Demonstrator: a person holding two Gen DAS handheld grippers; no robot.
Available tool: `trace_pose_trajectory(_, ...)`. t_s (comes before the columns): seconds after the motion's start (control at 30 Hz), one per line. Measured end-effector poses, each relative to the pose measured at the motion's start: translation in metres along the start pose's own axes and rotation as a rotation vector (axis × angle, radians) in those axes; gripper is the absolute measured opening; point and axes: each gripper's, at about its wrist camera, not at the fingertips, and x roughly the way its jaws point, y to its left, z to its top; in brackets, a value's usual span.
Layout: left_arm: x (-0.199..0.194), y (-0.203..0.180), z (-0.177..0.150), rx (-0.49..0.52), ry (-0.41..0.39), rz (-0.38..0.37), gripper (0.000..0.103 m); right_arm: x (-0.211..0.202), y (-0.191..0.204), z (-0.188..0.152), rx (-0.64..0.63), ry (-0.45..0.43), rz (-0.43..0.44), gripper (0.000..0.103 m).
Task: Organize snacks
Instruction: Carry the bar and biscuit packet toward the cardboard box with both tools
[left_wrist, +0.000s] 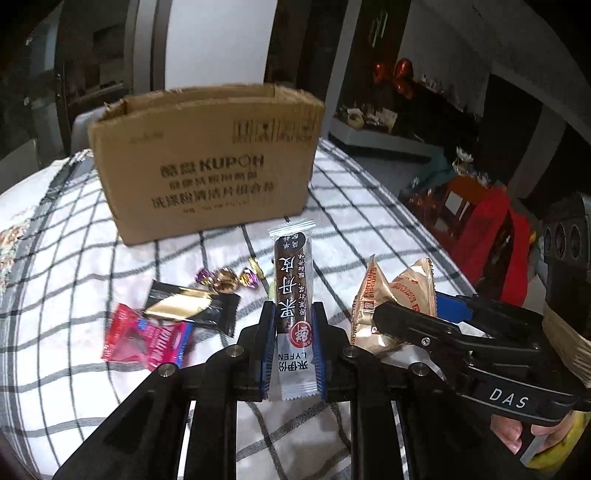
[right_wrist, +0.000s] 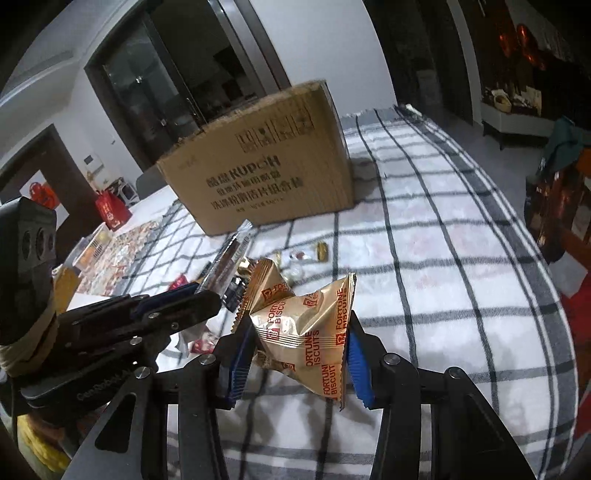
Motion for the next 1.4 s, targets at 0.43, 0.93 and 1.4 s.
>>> trace_pose_trajectory(0.43,-0.057,0.008,0.02,-0.012,-0.141,0.022,0.019,-0.027,0.032,0.029,-0.059,-0.104,0.02,0.047)
trace_pose_trajectory(0.93,-0.089,0.033,0.062,-0.013,-0.258,0.087,0.019,-0.034,0.057,0.09,-0.095,-0.222,0.046,0.047)
trace_pose_trajectory(1.4,-0.086,0.063,0.116,0.021,-0.308,0.15,0.019,-0.011,0.07,0.155,-0.172,-0.275,0.017,0.047)
